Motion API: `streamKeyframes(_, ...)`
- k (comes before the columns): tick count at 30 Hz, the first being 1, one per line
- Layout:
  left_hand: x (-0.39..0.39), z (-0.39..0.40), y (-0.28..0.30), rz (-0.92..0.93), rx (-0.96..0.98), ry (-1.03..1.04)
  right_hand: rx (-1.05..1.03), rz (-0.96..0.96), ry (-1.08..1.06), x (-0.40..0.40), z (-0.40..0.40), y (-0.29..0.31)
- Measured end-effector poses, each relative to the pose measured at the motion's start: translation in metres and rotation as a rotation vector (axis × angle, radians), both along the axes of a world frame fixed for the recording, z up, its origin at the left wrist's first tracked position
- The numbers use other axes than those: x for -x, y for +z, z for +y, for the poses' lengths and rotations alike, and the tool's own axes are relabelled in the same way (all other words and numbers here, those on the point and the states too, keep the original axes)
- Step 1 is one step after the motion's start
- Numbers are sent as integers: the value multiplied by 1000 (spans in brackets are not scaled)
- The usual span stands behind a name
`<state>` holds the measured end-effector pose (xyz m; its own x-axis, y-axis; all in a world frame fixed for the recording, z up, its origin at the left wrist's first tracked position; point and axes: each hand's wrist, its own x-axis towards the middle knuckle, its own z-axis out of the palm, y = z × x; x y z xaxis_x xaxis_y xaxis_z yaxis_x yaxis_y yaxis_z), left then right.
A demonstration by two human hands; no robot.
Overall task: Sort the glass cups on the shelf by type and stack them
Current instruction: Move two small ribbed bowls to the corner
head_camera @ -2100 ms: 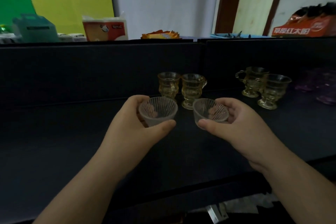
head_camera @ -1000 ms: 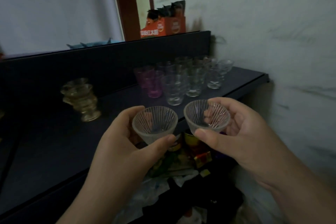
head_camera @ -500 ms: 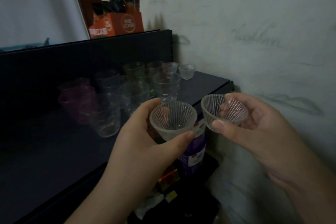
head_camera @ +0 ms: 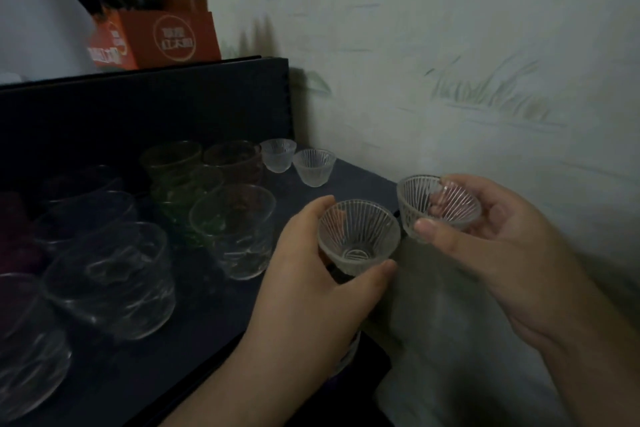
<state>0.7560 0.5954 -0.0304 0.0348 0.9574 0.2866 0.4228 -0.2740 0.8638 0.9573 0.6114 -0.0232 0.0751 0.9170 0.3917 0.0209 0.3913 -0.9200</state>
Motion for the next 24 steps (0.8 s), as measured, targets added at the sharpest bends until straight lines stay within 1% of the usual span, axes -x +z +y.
streamKeyframes(2, -11, 12, 0, 37, 6, 59, -5, 23, 57, -7, 25, -1)
streamKeyframes(4, -23, 23, 2, 38, 56, 114, -1, 32, 116, -14, 52, -3)
streamKeyframes(8, -40, 47, 6, 58, 150, 257, 52, -95, 179, -23, 101, -13)
streamKeyframes(11, -43, 60, 1, 108, 138, 357, 91, -223, 215, -26, 132, -21)
streamKeyframes(17, -52, 75, 0, 157, 194, 477, 121, -370, 306, -28, 178, -32)
streamKeyframes(24, -52, 99, 2, 210, 231, 595, 146, -428, 415, -29, 203, -31)
